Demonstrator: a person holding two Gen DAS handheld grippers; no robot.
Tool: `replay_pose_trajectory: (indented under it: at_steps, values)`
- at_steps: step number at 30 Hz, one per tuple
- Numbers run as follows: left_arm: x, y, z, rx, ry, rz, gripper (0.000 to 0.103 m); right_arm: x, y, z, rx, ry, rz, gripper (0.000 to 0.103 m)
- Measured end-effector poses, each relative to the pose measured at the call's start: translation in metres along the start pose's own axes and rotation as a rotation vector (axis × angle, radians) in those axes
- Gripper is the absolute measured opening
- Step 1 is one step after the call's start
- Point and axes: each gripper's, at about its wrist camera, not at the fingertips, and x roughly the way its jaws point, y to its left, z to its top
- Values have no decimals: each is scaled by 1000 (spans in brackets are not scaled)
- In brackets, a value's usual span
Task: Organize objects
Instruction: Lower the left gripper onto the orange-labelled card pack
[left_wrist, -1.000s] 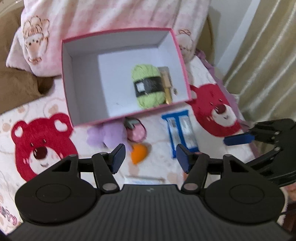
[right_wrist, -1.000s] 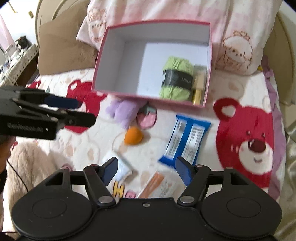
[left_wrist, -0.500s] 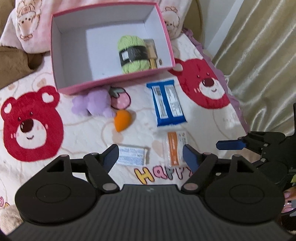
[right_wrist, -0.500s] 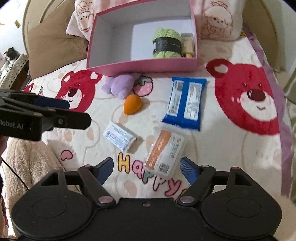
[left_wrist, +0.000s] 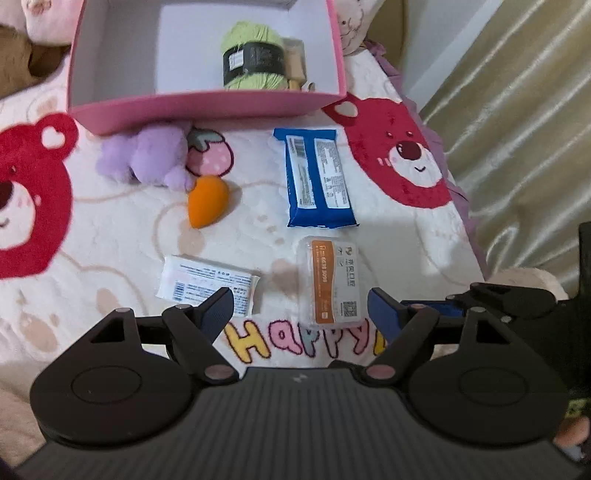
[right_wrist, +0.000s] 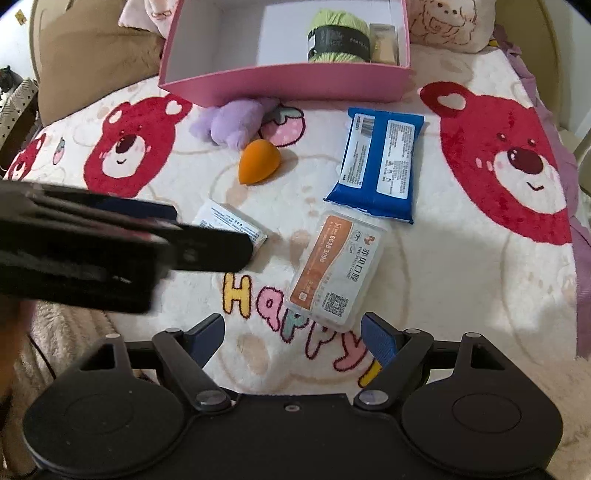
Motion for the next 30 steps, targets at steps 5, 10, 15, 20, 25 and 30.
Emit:
replay_pose_trajectory:
  at_steps: [5, 10, 15, 20, 25, 30]
  values:
    - [23, 11, -1, -55, -10, -48, 76, 17, -3, 7, 28, 30, -24, 84]
    - [39, 22, -2, -126, -9, -96, 69, 32, -15, 13, 98, 81, -2, 84]
    - [57, 31, -7, -154, 5, -175, 48, 45, -26, 16, 169, 118, -15, 84]
    - [66, 31, -10, -133, 2, -215, 34, 52, -22, 17, 151, 124, -43, 84]
    - [79, 30, -14, -137, 12, -215, 26, 59, -10, 21, 74, 131, -113, 84]
    - [89, 43, -17, -219, 27, -258, 23, 70, -4, 27, 58, 120, -118, 85]
